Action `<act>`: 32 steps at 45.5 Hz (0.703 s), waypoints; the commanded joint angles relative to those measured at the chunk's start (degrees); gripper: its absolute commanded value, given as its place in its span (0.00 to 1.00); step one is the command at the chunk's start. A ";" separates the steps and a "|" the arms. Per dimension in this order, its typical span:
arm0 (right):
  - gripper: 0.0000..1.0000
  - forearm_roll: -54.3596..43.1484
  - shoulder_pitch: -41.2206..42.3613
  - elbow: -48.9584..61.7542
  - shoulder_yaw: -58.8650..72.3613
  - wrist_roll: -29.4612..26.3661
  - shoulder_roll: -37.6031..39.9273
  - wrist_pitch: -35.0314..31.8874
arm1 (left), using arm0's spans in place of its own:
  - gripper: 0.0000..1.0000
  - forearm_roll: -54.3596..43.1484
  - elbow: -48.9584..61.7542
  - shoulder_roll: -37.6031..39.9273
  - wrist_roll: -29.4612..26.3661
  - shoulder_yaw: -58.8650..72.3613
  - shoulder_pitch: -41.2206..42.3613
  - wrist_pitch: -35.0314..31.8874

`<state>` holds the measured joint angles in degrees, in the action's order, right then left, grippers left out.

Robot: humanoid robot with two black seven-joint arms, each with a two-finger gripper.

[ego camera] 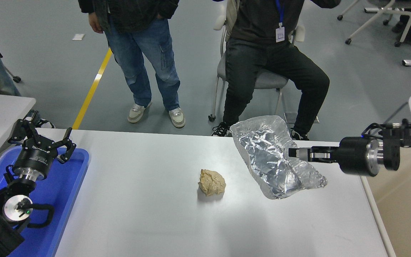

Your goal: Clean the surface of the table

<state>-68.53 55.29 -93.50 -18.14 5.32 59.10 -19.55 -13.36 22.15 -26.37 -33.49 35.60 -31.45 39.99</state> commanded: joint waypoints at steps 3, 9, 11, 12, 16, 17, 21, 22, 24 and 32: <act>0.00 0.86 -0.09 0.07 -3.92 0.13 6.02 -3.30 | 1.00 0.00 0.00 0.00 0.00 0.00 -0.01 0.00; 0.00 0.94 -0.36 1.12 -4.71 0.92 9.10 -3.04 | 1.00 0.00 0.00 0.00 0.00 0.00 -0.01 0.00; 0.00 0.94 -0.53 1.21 -4.63 1.10 10.59 -2.87 | 1.00 0.00 0.00 0.00 0.00 0.00 -0.01 0.00; 0.00 0.94 -0.53 1.30 -4.63 1.19 11.29 -2.86 | 1.00 0.00 0.00 0.00 0.00 0.00 -0.01 0.00; 0.00 1.47 -0.88 2.26 -4.45 1.62 13.49 -2.60 | 1.00 0.00 0.00 0.00 0.00 0.00 -0.01 0.00; 0.00 1.99 -0.88 2.61 -4.45 1.63 14.02 -2.60 | 1.00 0.00 0.00 0.00 0.00 0.00 -0.01 0.00; 0.00 4.19 -1.06 4.63 -3.92 1.71 15.52 -2.51 | 1.00 0.00 0.00 0.00 0.00 0.00 -0.01 0.00; 0.00 4.72 -1.06 5.25 -3.84 1.71 15.87 -2.51 | 1.00 0.00 0.00 0.00 0.00 0.00 -0.01 0.00; 0.00 5.68 -1.15 6.30 -3.66 1.80 16.57 -2.34 | 1.00 0.00 0.00 0.00 0.00 0.00 -0.01 0.00; 0.00 8.15 -1.94 9.91 -3.57 2.85 19.47 -1.90 | 1.00 0.00 0.00 0.00 0.00 0.00 -0.01 0.00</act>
<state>-63.63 54.12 -87.97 -21.95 6.97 74.24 -21.90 -13.36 22.15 -26.37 -33.49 35.59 -31.46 39.99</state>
